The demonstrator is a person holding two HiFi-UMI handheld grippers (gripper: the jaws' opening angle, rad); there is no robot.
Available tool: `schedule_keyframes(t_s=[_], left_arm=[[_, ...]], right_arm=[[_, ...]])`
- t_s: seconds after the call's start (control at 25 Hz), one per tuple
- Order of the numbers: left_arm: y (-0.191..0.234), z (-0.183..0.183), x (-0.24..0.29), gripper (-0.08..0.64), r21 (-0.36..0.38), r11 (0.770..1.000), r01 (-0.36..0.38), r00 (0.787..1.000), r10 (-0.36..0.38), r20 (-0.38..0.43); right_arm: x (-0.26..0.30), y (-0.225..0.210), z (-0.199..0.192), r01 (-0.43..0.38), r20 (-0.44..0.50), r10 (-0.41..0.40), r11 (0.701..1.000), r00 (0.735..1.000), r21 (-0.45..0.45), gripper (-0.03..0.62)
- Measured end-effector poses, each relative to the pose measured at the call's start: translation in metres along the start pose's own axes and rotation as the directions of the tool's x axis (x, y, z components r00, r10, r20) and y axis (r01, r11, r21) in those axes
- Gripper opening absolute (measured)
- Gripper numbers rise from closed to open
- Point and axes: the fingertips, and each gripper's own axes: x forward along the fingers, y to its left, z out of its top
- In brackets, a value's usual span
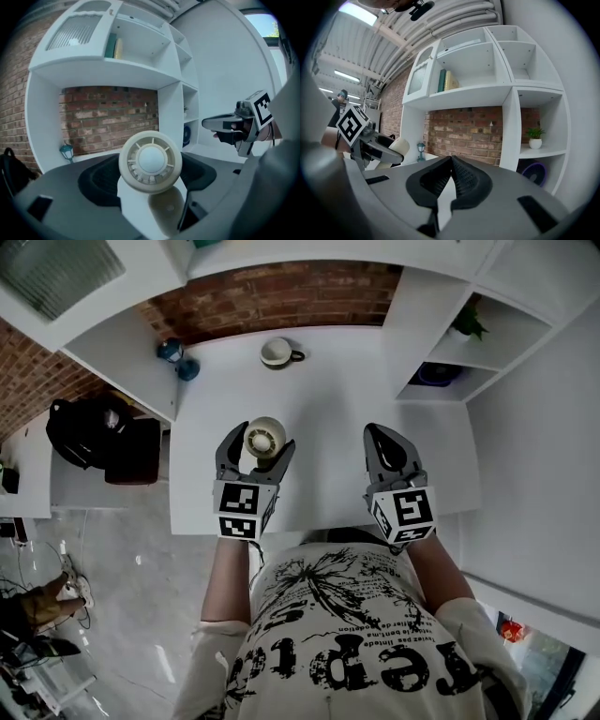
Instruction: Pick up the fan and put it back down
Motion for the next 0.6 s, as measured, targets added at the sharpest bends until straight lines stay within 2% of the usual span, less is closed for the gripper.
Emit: schedule_keyframes(t_s=[0.32,0.6], left_arm=[[-0.011,-0.065,0.075,0.385,-0.053,0.998,0.017,0.983,-0.027,-0.184],[-0.018,-0.123,0.125,0.385,-0.143,0.989,0.024,0.939,-0.071,-0.337]], right_arm=[[0.037,-0.025,-0.056,-0.033,-0.105,0.039,0.998,0.994,0.061,0.015],[0.06,-0.035,-0.093,-0.068,-0.2,0.083,0.994,0.976,0.081,0.015]])
